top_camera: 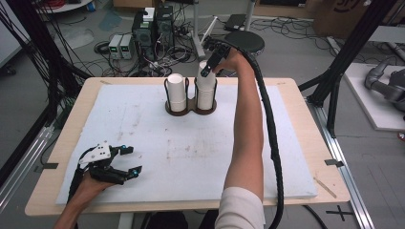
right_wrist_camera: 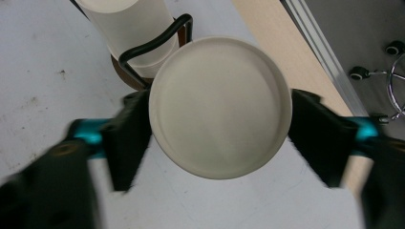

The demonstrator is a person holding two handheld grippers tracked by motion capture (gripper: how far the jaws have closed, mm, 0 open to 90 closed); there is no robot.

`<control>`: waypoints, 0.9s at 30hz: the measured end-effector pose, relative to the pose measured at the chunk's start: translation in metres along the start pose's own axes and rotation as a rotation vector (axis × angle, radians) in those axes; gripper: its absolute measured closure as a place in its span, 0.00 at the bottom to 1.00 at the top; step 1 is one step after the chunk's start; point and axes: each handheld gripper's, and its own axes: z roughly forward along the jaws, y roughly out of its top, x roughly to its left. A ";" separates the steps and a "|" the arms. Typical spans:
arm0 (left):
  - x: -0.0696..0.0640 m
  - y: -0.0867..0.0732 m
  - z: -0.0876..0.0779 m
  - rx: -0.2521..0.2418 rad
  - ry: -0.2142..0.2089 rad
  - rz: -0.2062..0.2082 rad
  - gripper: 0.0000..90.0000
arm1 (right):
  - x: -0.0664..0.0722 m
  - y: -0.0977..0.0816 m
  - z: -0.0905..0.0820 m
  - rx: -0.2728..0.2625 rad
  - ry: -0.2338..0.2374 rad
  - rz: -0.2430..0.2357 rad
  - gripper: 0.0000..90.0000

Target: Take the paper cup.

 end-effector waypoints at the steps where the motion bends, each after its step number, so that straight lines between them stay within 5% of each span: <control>1: 0.000 0.000 0.000 0.000 0.000 0.000 0.16 | 0.000 -0.001 0.001 -0.006 0.000 0.002 0.37; 27: 0.000 0.000 0.000 0.001 0.003 -0.005 0.16 | 0.002 -0.001 -0.001 -0.011 -0.018 0.000 0.38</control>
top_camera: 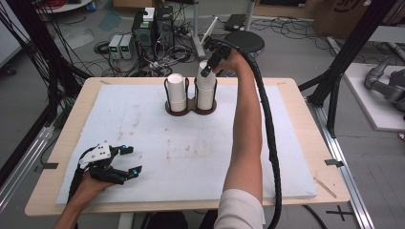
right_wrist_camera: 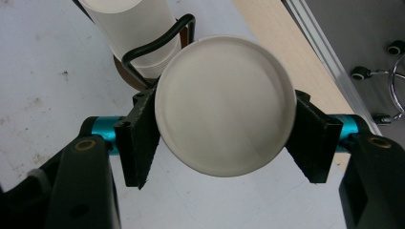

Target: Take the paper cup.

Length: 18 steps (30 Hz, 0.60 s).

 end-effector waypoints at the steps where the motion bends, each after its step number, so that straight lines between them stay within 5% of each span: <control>1: 0.000 0.000 0.000 0.000 0.000 -0.001 0.16 | 0.000 0.000 0.000 0.000 0.001 0.000 0.38; 18: 0.000 0.000 0.000 0.000 0.001 0.002 0.16 | 0.002 0.000 -0.009 -0.010 -0.011 0.005 0.40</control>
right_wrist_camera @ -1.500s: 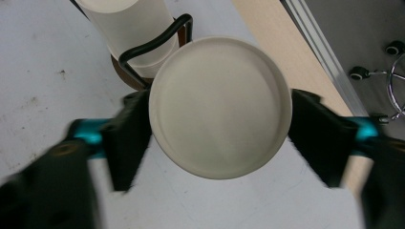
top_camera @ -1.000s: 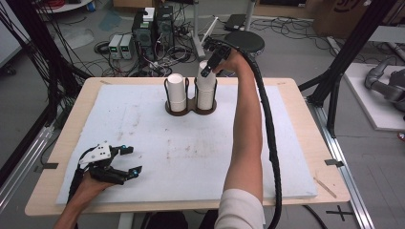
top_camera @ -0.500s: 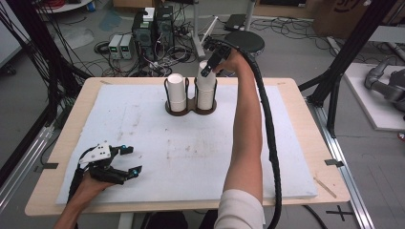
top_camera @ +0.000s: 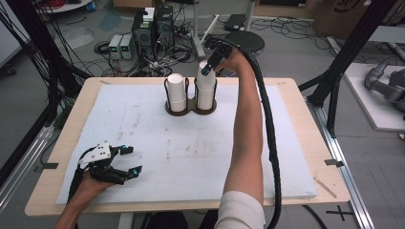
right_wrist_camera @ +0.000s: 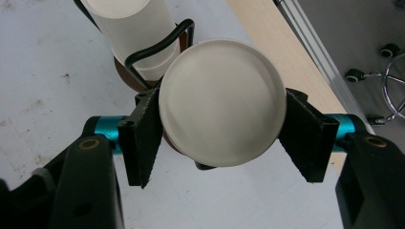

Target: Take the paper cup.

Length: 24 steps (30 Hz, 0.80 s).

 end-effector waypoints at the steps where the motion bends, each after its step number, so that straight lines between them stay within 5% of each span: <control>1: 0.000 0.000 0.000 -0.001 0.000 0.000 0.16 | 0.000 0.000 -0.001 -0.002 0.001 -0.001 0.41; 24: -0.001 0.000 0.000 0.003 0.005 0.006 0.16 | 0.003 -0.005 -0.041 -0.111 -0.038 0.000 0.41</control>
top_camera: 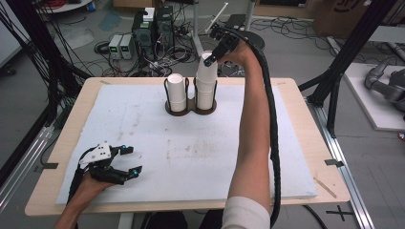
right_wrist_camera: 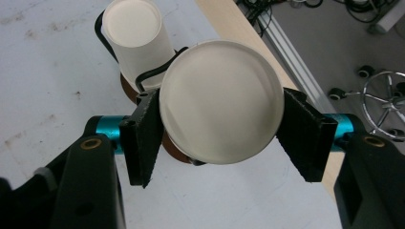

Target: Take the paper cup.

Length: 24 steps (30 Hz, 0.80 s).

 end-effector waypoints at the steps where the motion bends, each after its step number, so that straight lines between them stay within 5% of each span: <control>1: 0.000 0.000 0.000 0.001 0.000 0.002 0.16 | 0.000 0.000 -0.002 -0.003 0.005 0.000 0.41; 24: -0.001 0.000 0.000 0.002 0.001 0.008 0.16 | 0.005 -0.011 -0.043 -0.138 -0.028 -0.005 0.41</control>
